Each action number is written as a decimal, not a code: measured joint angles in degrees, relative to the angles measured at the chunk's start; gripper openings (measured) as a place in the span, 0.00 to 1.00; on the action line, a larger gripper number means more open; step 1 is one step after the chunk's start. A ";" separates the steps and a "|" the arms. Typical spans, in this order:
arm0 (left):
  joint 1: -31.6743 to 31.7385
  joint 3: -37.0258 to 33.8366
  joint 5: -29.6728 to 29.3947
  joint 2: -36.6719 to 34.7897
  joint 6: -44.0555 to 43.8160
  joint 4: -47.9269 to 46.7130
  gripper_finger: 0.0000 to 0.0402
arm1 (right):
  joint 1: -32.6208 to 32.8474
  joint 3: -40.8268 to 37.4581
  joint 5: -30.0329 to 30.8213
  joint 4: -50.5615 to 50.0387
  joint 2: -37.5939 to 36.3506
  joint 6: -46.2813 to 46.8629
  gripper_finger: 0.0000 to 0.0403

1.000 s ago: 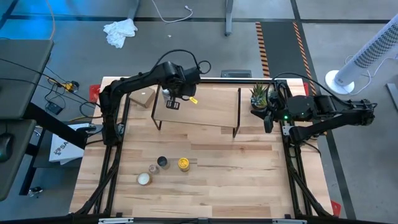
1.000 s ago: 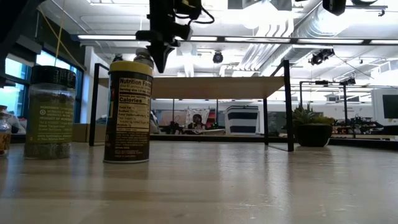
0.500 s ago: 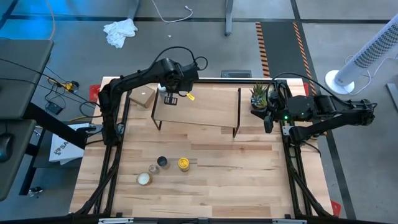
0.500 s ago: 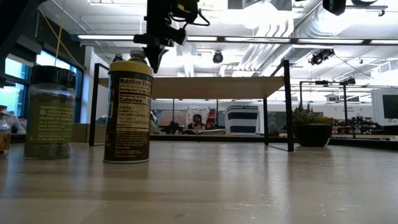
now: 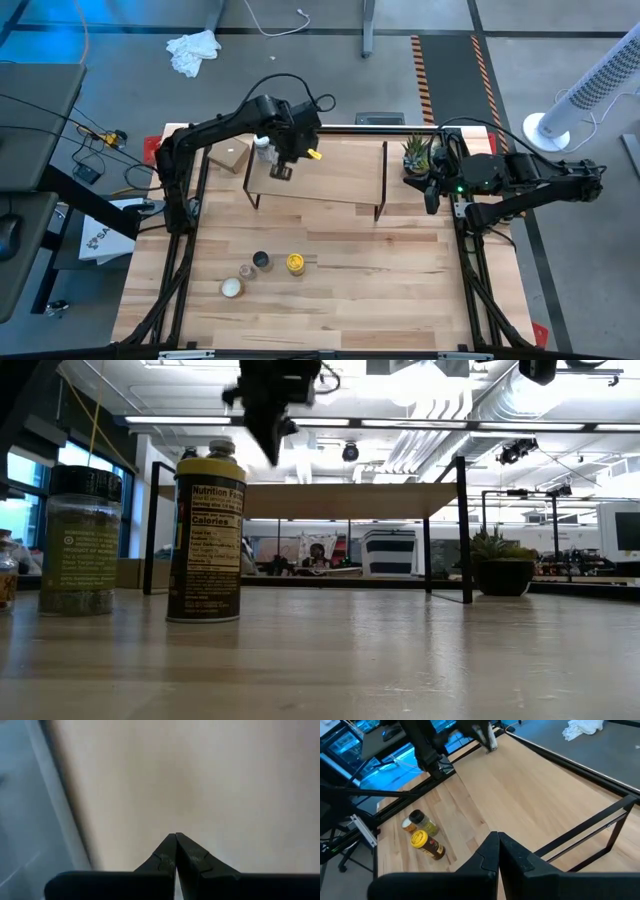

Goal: Shelf spices
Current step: Put the yellow seasoning bottle on the shelf

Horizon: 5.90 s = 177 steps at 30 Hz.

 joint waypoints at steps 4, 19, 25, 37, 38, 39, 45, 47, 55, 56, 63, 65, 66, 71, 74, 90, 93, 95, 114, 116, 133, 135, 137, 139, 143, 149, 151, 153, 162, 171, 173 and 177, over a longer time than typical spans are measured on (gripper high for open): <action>-4.78 0.02 8.19 -2.86 -1.40 -1.14 0.00 | 0.02 0.00 -2.86 -0.80 -0.09 0.01 0.00; -33.70 -14.17 3.87 -16.62 -26.10 -4.72 0.00 | 0.02 0.00 -14.51 -1.96 -0.09 -5.08 0.00; -41.45 -25.04 0.79 -21.17 -34.71 8.58 0.03 | 0.04 0.00 -21.28 1.22 0.38 -5.88 0.00; -37.01 -26.27 -3.40 -19.15 -38.45 22.95 0.36 | 0.07 0.00 -21.01 2.93 4.40 -2.57 0.00; -36.82 -26.27 -1.66 -19.06 -39.53 24.12 0.40 | 0.07 0.00 -21.03 2.94 4.77 -2.57 0.00; -36.84 -26.27 0.17 -19.06 -40.66 25.20 0.43 | 0.07 0.00 -21.03 2.93 5.07 -2.46 0.00; -38.45 -26.27 7.35 -19.06 -42.37 26.23 0.61 | 0.07 0.00 -21.03 2.45 5.68 -2.00 0.00; -39.27 -26.25 7.37 -18.83 -42.19 26.04 0.65 | 0.07 0.00 -21.03 2.42 5.68 -2.43 0.00; -41.11 -26.25 4.90 -14.61 -41.03 26.29 0.73 | 0.07 0.00 -21.05 -0.79 5.62 -6.28 0.00; -41.10 -26.25 4.72 -14.08 -40.94 26.31 0.73 | 0.07 0.00 -21.04 -1.20 5.61 -6.69 0.00; -41.10 -26.25 4.39 -10.39 -37.42 26.28 0.73 | 0.07 0.00 -21.06 -2.56 5.60 -9.81 0.00; -41.10 -26.25 3.64 -9.07 -35.77 26.28 0.73 | 0.07 0.00 -21.05 -2.96 5.60 -10.23 0.00; -40.96 -26.25 3.67 -8.51 -35.36 26.19 0.73 | 0.07 0.00 -21.05 -3.22 5.60 -10.51 0.00; -40.77 -26.25 3.23 -6.14 -31.56 26.08 0.73 | 0.07 0.00 -21.05 -4.38 5.60 -11.27 0.00; -40.77 -26.25 3.28 -4.89 -30.85 26.06 0.73 | 0.07 0.00 -20.56 -5.03 5.60 -11.62 0.00; -40.07 -26.27 1.17 -2.00 -28.75 24.56 0.73 | 0.08 0.00 -19.74 -5.53 5.57 -11.62 0.00; -40.09 -27.02 2.43 -1.11 -28.75 24.61 0.73 | 0.07 0.00 -19.74 -5.82 5.57 -11.64 0.00; -40.09 -27.79 2.46 -0.79 -28.77 24.63 0.73 | 0.07 0.00 -19.74 -6.16 5.57 -11.79 0.00; -39.92 -29.94 3.90 -0.66 -29.32 31.06 0.73 | 0.07 0.00 -19.74 -6.38 5.57 -13.12 0.00; -39.90 -30.87 3.85 -0.66 -29.44 31.00 0.73 | 0.08 0.00 -19.74 -6.38 5.57 -13.12 0.00; -42.23 -33.64 3.75 -0.68 -32.27 30.46 0.73 | 0.07 0.00 -19.28 -6.37 5.57 -11.40 0.00; -42.23 -33.64 3.77 -0.68 -32.27 30.73 0.73 | 0.07 0.00 -19.26 -6.38 5.57 -10.98 0.00; -42.23 -33.52 3.28 -0.68 -32.25 30.56 0.73 | 0.07 0.00 -19.26 -6.36 5.57 -10.98 0.00; -42.23 -32.98 2.67 -0.68 -32.26 30.61 0.71 | 0.07 0.00 -19.26 -6.36 5.57 -10.98 0.00; -42.23 -32.59 2.59 -0.73 -32.27 31.07 0.63 | 0.07 0.00 -19.24 -6.36 5.57 -10.94 0.00; -42.23 -32.51 2.16 -0.73 -29.99 30.98 0.57 | 0.07 0.00 -19.22 -6.38 5.57 -10.30 0.00; -42.23 -31.26 1.29 -0.65 -29.83 29.30 0.53 | 0.07 0.00 -19.22 -6.38 5.57 -10.30 0.00; -42.21 -28.24 1.64 -0.80 -30.04 25.72 0.53 | 0.07 -0.01 -19.22 -6.38 5.57 -10.30 0.00; -38.77 -7.57 -8.03 -10.40 -32.12 7.75 0.53 | 0.04 -0.02 -18.91 -6.26 5.57 -7.58 0.00; -18.56 -3.60 -13.01 -18.43 -28.18 -4.40 0.53 | 0.02 -0.02 -13.34 0.76 5.60 -0.78 0.00; -13.58 -3.65 -10.01 -18.05 -26.96 -5.58 0.53 | 0.02 -0.02 -11.88 3.65 5.60 0.18 0.00; -6.34 -3.65 -5.58 -15.66 -23.65 -5.39 0.54 | 0.02 -0.02 -10.16 7.64 5.59 0.50 0.00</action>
